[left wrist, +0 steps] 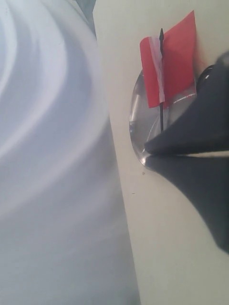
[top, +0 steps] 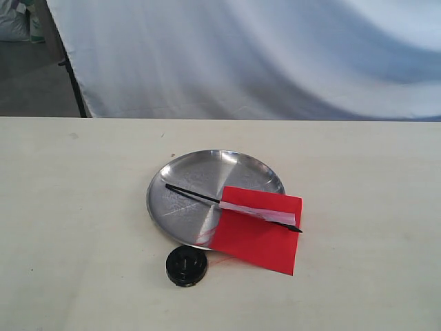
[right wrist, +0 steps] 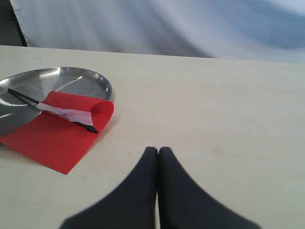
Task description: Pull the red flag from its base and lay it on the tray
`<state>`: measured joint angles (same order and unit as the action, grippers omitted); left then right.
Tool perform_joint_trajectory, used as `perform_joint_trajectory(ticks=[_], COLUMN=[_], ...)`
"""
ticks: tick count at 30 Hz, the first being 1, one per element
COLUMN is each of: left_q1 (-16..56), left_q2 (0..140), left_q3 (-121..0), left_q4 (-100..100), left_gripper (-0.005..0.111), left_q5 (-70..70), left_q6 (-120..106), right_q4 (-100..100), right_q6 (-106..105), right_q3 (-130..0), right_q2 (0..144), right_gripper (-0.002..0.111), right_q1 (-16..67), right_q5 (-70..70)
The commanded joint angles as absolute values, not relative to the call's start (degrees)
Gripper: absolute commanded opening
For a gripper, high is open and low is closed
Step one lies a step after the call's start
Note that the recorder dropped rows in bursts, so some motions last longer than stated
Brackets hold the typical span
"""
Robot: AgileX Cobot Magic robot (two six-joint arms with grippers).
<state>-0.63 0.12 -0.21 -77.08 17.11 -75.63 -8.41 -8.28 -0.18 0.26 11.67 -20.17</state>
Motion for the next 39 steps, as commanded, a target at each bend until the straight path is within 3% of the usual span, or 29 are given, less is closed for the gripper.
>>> perform_joint_trajectory(ticks=[1, 9, 13, 18, 22, 23, 33, 39], left_q1=[-0.8, -0.8, -0.8, -0.8, -0.8, -0.8, -0.8, -0.8], left_q2=[0.0, 0.0, 0.0, 0.0, 0.0, 0.0, 0.0, 0.0], left_q3=[0.0, 0.0, 0.0, 0.0, 0.0, 0.0, 0.0, 0.0], left_q4=[-76.7, -72.4, -40.8, -25.4, 20.7, 24.7, 17.7, 0.0], left_gripper=[0.000, 0.000, 0.000, 0.000, 0.000, 0.000, 0.000, 0.000], left_q5=[17.5, 17.5, 15.1, 11.0, 11.0, 10.3, 9.5, 10.7], left_q6=[-75.2, -71.3, -34.3, -13.8, 39.8, 42.2, 30.0, 8.8], right_q4=[-8.5, -8.5, -8.5, -8.5, -8.5, -8.5, -8.5, -8.5], right_q6=[-8.3, -8.3, -8.3, -8.3, -8.3, -8.3, -8.3, -8.3], right_q3=[0.0, 0.0, 0.0, 0.0, 0.0, 0.0, 0.0, 0.0], right_q2=[0.0, 0.0, 0.0, 0.0, 0.0, 0.0, 0.0, 0.0], right_gripper=[0.000, 0.000, 0.000, 0.000, 0.000, 0.000, 0.000, 0.000], right_q1=[11.8, 11.8, 11.8, 11.8, 11.8, 11.8, 11.8, 11.8], right_q5=[-20.0, -20.0, -20.0, -20.0, -20.0, -20.0, -20.0, -20.0])
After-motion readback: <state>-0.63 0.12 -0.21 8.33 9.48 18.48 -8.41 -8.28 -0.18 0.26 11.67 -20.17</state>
